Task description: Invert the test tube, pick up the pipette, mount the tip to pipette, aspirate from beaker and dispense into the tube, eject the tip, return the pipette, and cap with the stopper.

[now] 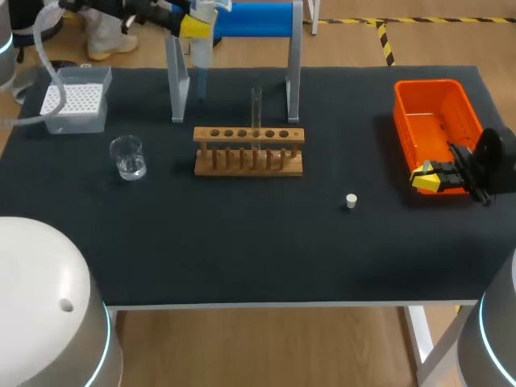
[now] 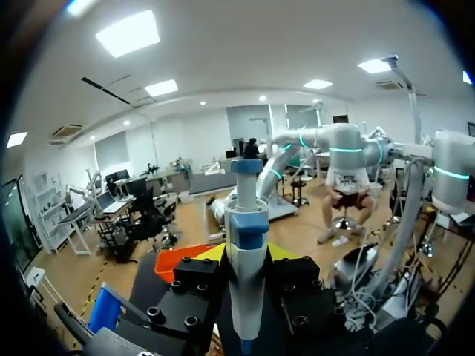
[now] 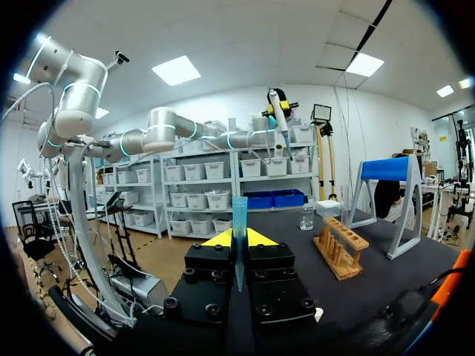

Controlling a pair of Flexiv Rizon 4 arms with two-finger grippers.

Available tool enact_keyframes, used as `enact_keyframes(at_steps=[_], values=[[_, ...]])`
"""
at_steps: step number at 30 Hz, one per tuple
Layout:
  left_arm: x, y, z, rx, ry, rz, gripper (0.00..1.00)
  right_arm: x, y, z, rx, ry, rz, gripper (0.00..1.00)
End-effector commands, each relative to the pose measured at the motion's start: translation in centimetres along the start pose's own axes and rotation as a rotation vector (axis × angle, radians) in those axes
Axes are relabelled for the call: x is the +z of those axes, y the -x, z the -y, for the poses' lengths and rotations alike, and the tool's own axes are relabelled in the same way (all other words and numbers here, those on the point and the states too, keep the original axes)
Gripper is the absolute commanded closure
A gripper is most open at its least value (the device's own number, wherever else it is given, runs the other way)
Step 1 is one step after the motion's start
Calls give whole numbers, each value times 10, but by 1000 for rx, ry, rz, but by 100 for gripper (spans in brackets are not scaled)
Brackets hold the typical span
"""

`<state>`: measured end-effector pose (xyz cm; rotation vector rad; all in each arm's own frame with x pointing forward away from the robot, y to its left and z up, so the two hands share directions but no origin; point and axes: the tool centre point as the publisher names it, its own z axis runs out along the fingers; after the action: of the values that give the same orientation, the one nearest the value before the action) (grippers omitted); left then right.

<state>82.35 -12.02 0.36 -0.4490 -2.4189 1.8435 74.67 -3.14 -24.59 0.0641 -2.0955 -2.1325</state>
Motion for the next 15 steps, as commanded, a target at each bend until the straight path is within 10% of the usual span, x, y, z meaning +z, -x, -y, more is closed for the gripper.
enact_keyframes(at_steps=[1,15], values=[[18,-25,10,-42,11,398,100,0,-1,0,0,-1,0,100],[70,-52,23,-37,-28,545,100,0,-1,0,0,-1,0,100]])
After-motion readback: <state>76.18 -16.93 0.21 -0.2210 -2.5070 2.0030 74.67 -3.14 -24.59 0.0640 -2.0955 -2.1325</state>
